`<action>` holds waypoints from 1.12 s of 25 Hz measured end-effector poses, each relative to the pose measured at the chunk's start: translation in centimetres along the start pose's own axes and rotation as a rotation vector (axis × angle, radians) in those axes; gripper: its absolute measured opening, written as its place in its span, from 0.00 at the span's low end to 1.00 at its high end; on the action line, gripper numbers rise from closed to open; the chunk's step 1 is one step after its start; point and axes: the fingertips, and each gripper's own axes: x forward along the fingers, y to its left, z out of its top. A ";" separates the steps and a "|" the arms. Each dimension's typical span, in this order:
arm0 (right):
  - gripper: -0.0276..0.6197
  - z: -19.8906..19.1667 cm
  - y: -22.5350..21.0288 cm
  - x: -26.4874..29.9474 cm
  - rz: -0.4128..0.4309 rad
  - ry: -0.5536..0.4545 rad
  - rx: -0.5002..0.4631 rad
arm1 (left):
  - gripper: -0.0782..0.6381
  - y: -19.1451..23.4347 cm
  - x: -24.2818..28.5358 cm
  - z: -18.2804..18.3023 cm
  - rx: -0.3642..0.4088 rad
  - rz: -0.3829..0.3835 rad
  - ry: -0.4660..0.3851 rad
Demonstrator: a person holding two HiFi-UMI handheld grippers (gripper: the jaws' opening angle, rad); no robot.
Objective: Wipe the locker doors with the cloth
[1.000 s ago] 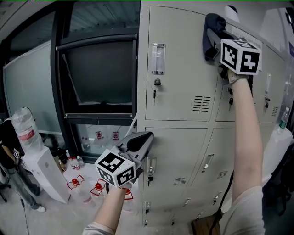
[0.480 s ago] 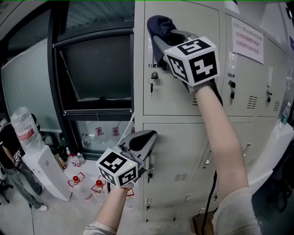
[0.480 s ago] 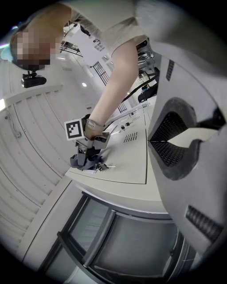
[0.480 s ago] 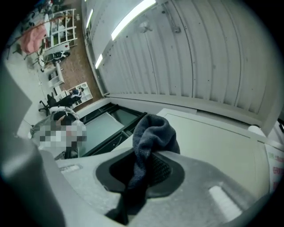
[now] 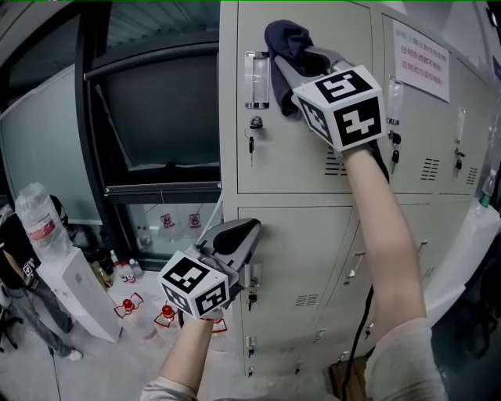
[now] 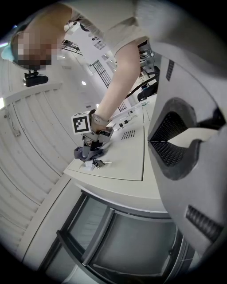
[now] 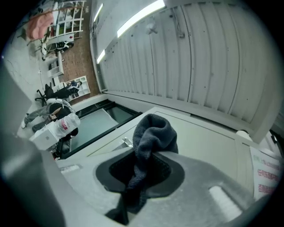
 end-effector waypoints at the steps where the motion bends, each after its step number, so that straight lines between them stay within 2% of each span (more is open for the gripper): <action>1: 0.13 -0.3 -0.6 -0.3 -0.008 0.003 0.001 | 0.11 -0.1 0.1 -0.1 -0.003 -0.003 0.000; 11: 0.13 -4.6 -7.9 -5.3 -0.109 0.042 0.092 | 0.11 -1.6 1.8 -0.9 -0.011 -0.035 0.003; 17: 0.13 -7.0 -11.4 -8.0 -0.175 0.071 0.106 | 0.11 -2.3 2.5 -1.2 -0.017 -0.052 0.003; 28: 0.13 -8.3 -13.5 -9.7 -0.247 0.105 0.133 | 0.11 -2.5 1.9 -0.6 -0.014 -0.046 -0.008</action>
